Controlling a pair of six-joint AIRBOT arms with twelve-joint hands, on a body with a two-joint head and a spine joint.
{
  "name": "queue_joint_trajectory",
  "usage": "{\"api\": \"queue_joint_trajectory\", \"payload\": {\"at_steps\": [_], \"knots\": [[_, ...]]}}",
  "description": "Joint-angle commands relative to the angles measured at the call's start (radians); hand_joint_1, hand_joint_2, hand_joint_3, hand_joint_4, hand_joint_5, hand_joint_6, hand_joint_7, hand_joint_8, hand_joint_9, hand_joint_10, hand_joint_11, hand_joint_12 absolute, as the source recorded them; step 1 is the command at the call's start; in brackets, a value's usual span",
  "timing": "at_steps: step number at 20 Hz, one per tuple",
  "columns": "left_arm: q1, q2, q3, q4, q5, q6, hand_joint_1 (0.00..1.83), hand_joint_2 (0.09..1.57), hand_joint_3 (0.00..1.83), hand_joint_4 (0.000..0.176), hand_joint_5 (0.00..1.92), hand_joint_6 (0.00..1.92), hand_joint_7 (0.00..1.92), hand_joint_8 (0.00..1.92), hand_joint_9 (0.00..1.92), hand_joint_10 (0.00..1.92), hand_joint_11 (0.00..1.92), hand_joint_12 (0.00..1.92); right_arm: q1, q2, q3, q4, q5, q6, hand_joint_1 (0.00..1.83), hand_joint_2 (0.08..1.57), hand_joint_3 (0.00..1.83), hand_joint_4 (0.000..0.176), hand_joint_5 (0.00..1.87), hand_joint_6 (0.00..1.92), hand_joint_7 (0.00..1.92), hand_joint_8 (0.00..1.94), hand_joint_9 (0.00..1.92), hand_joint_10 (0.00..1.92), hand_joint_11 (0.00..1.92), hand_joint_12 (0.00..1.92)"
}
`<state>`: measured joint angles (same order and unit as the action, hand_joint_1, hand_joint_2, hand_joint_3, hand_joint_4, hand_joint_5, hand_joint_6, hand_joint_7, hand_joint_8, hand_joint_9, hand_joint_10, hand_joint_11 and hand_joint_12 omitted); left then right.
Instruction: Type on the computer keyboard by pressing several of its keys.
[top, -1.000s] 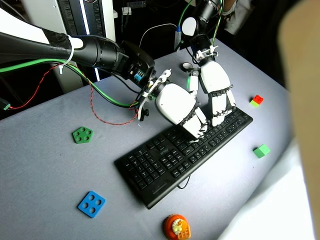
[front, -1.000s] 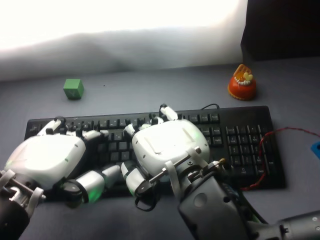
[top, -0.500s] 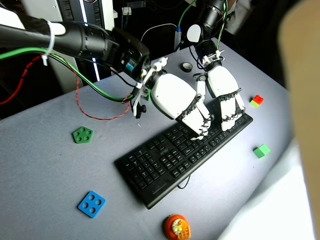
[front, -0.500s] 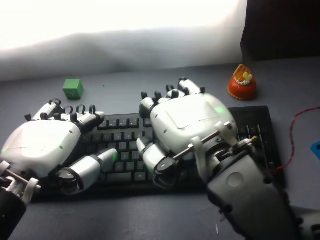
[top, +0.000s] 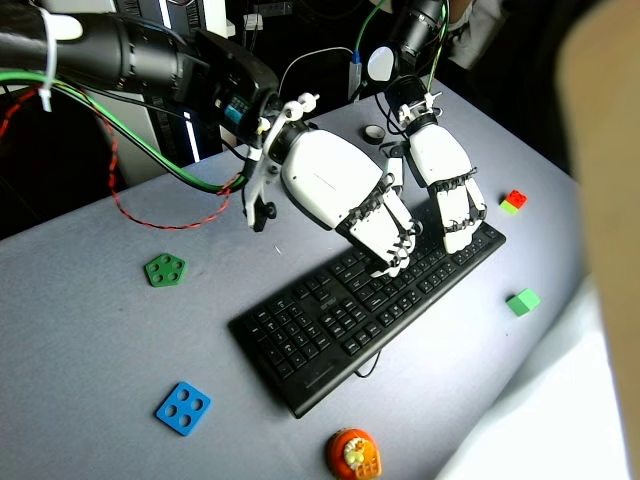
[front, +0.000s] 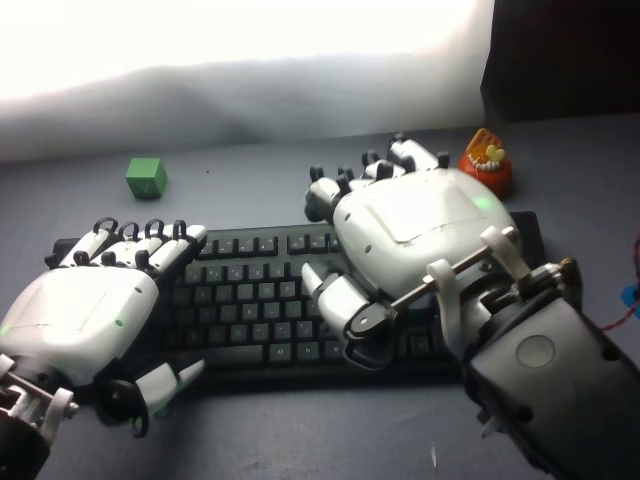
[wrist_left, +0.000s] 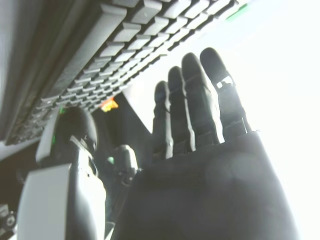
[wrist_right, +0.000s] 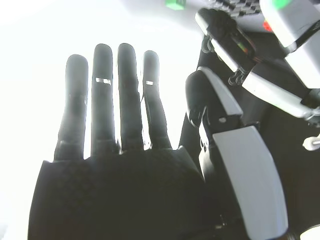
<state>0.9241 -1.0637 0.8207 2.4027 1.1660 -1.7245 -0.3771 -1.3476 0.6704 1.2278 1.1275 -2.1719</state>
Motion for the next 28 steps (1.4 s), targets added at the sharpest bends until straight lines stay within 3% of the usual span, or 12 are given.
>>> {"api": "queue_joint_trajectory", "payload": {"at_steps": [1, 5, 6, 7, 9, 10, 21, 23, 24, 25, 26, 28], "knots": [[-0.011, -0.005, 0.007, 0.057, 0.110, 0.007, 1.22, 1.04, 0.00, 0.019, 0.18, 0.00, 0.16, 0.00, 0.21, 0.00, 0.00, 0.81, 0.018, 0.005, -0.009, -0.090, 0.042, 0.001, 0.39, 1.48, 0.01, 0.000, 0.33, 0.54, 0.53, 0.00, 0.28, 0.68, 0.00, 1.58], [-0.013, -0.012, 0.015, 0.057, 0.124, 0.012, 1.19, 1.06, 0.00, 0.008, 0.19, 0.00, 0.18, 0.00, 0.22, 0.00, 0.00, 0.87, 0.018, 0.016, -0.020, -0.090, 0.041, -0.009, 0.40, 1.48, 0.00, 0.000, 0.34, 0.55, 0.54, 0.00, 0.29, 0.68, 0.00, 1.58], [-0.018, -0.009, 0.017, 0.057, 0.122, 0.009, 0.91, 1.13, 0.02, 0.007, 0.17, 0.00, 0.21, 0.01, 0.24, 0.01, 0.00, 0.90, 0.018, 0.018, -0.023, -0.090, 0.040, -0.009, 0.41, 1.48, 0.00, 0.000, 0.34, 0.55, 0.54, 0.00, 0.29, 0.68, 0.00, 1.58], [-0.019, -0.008, 0.017, 0.057, 0.121, 0.009, 0.48, 1.20, 0.02, 0.007, 0.16, 0.00, 0.23, 0.01, 0.28, 0.02, 0.00, 0.94, 0.018, 0.019, -0.024, -0.090, 0.040, -0.009, 0.41, 1.48, 0.00, 0.000, 0.34, 0.55, 0.53, 0.00, 0.29, 0.67, 0.00, 1.58], [-0.020, -0.006, 0.021, 0.057, 0.117, 0.008, 0.11, 1.24, 0.01, 0.008, 0.18, 0.01, 0.26, 0.01, 0.28, 0.01, 0.00, 0.92, 0.020, 0.019, -0.026, -0.090, 0.037, -0.009, 0.43, 1.48, 0.00, 0.000, 0.35, 0.55, 0.54, 0.01, 0.30, 0.68, 0.00, 1.59], [-0.021, -0.006, 0.022, 0.057, 0.118, 0.007, 0.02, 1.26, 0.02, 0.013, 0.18, 0.01, 0.26, 0.01, 0.29, 0.01, 0.00, 0.92, 0.021, 0.019, -0.026, -0.090, 0.036, -0.009, 0.42, 1.48, 0.00, 0.000, 0.35, 0.55, 0.55, 0.01, 0.31, 0.68, 0.00, 1.60], [-0.025, -0.032, 0.047, 0.057, 0.124, 0.011, 0.00, 1.28, 0.01, 0.010, 0.21, 0.01, 0.27, 0.01, 0.30, 0.01, 0.00, 0.93, 0.024, 0.018, -0.027, -0.090, 0.025, -0.008, 0.40, 1.48, 0.00, 0.000, 0.35, 0.58, 0.55, 0.01, 0.30, 0.70, 0.00, 1.61], [-0.021, -0.032, 0.052, 0.057, 0.124, 0.009, 0.04, 1.28, 0.00, 0.015, 0.20, 0.00, 0.26, 0.00, 0.30, 0.01, 0.00, 0.93, 0.024, 0.018, -0.027, -0.090, 0.025, -0.007, 0.42, 1.48, 0.00, 0.000, 0.35, 0.57, 0.54, 0.01, 0.30, 0.70, 0.00, 1.61], [-0.019, -0.032, 0.052, 0.057, 0.124, 0.006, 0.13, 1.28, 0.00, 0.009, 0.16, 0.00, 0.25, 0.00, 0.30, 0.00, 0.00, 0.93, 0.023, 0.018, -0.027, -0.090, 0.025, -0.007, 0.43, 1.47, 0.00, 0.000, 0.34, 0.58, 0.55, 0.01, 0.30, 0.71, 0.00, 1.61], [-0.019, -0.031, 0.052, 0.057, 0.124, 0.006, 0.61, 1.21, 0.00, 0.010, 0.15, 0.00, 0.22, 0.01, 0.27, 0.01, 0.00, 0.91, 0.023, 0.018, -0.027, -0.090, 0.025, -0.007, 0.40, 1.48, 0.00, 0.000, 0.33, 0.58, 0.54, 0.00, 0.30, 0.70, 0.00, 1.61], [-0.018, -0.031, 0.052, 0.057, 0.124, 0.006, 0.90, 1.17, 0.00, 0.013, 0.14, 0.00, 0.20, 0.00, 0.24, 0.01, 0.00, 0.87, 0.023, 0.018, -0.027, -0.090, 0.025, -0.007, 0.42, 1.48, 0.00, 0.000, 0.33, 0.58, 0.54, 0.00, 0.29, 0.70, 0.00, 1.60], [-0.018, -0.031, 0.050, 0.057, 0.124, 0.003, 1.22, 1.07, 0.00, 0.015, 0.17, 0.01, 0.16, 0.00, 0.20, 0.00, 0.00, 0.82, 0.023, 0.017, -0.027, -0.090, 0.024, -0.007, 0.38, 1.49, 0.01, 0.000, 0.33, 0.57, 0.54, 0.00, 0.30, 0.70, 0.00, 1.59]]}}
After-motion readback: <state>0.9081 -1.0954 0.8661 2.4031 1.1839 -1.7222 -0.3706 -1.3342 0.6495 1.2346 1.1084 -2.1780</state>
